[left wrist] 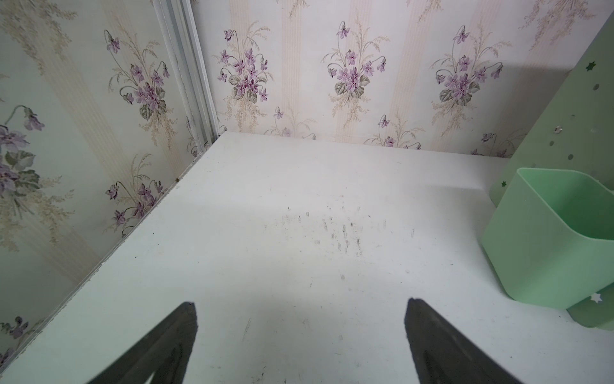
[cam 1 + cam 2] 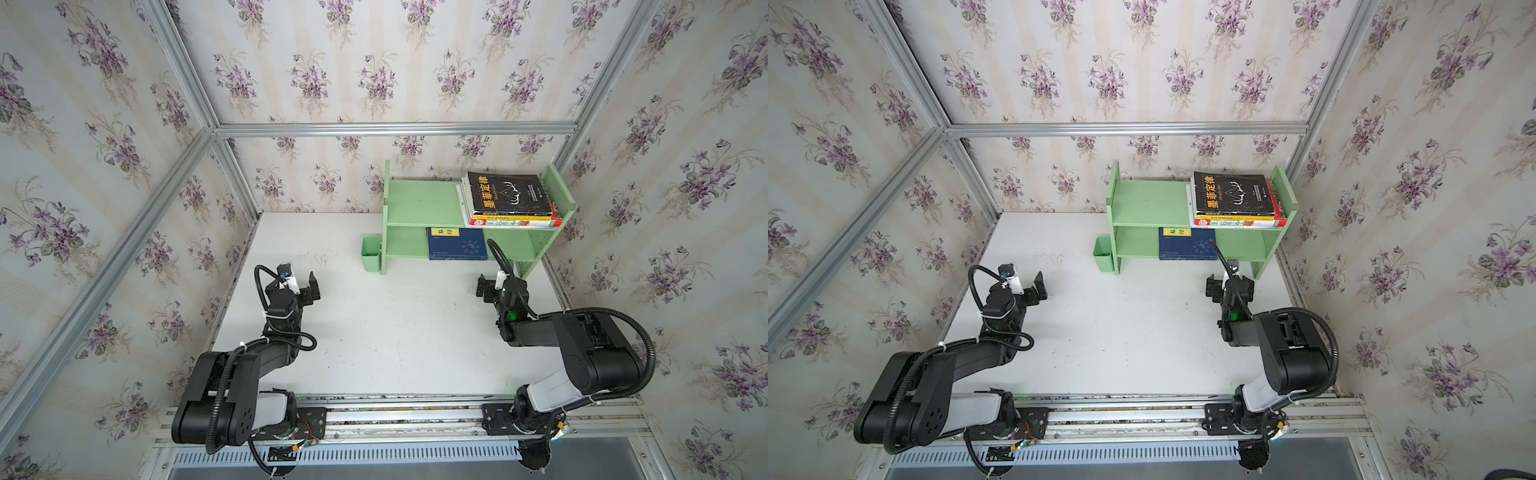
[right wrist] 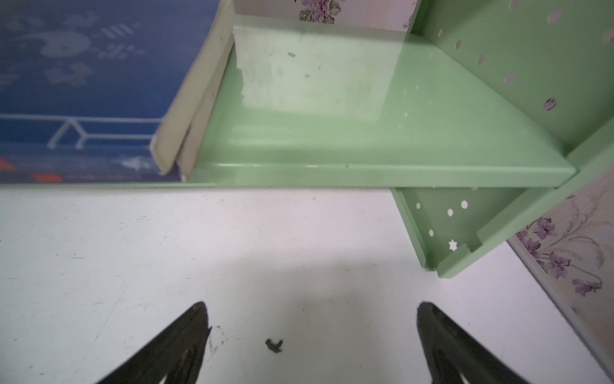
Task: Stacking books/files
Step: Reset both arms
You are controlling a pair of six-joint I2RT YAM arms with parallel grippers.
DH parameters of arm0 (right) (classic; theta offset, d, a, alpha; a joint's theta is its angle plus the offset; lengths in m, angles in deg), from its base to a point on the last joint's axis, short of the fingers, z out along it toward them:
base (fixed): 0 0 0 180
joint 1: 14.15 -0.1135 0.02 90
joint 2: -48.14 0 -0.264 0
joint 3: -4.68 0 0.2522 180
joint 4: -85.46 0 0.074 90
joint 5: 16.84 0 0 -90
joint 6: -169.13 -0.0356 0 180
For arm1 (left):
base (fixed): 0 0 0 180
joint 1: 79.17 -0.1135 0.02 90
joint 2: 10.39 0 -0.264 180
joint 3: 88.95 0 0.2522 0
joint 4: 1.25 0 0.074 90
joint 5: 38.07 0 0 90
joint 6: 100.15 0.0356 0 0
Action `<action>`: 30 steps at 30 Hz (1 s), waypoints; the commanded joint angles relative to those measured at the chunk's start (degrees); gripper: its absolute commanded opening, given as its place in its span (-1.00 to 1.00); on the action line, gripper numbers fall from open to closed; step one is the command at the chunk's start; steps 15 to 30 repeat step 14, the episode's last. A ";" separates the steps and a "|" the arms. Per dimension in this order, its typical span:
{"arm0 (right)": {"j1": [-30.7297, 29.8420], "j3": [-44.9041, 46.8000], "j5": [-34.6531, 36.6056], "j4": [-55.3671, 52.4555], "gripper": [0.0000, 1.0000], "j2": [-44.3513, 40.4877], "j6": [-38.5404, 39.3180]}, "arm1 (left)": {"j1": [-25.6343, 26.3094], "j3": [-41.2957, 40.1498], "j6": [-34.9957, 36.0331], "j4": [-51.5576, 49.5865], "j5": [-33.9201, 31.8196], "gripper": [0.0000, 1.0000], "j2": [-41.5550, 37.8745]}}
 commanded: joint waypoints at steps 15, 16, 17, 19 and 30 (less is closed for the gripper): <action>-0.07 -0.21 0.41 2.45 0.99 -0.27 0.43 | 0.42 0.55 1.76 0.69 0.65 0.99 -0.04; -0.07 -0.21 0.41 2.45 0.99 -0.27 0.43 | 0.42 0.55 1.76 0.69 0.65 0.99 -0.04; -0.07 -0.21 0.41 2.45 0.99 -0.27 0.43 | 0.42 0.55 1.76 0.69 0.65 0.99 -0.04; -0.07 -0.21 0.41 2.45 0.99 -0.27 0.43 | 0.42 0.55 1.76 0.69 0.65 0.99 -0.04; -0.07 -0.21 0.41 2.45 0.99 -0.27 0.43 | 0.42 0.55 1.76 0.69 0.65 0.99 -0.04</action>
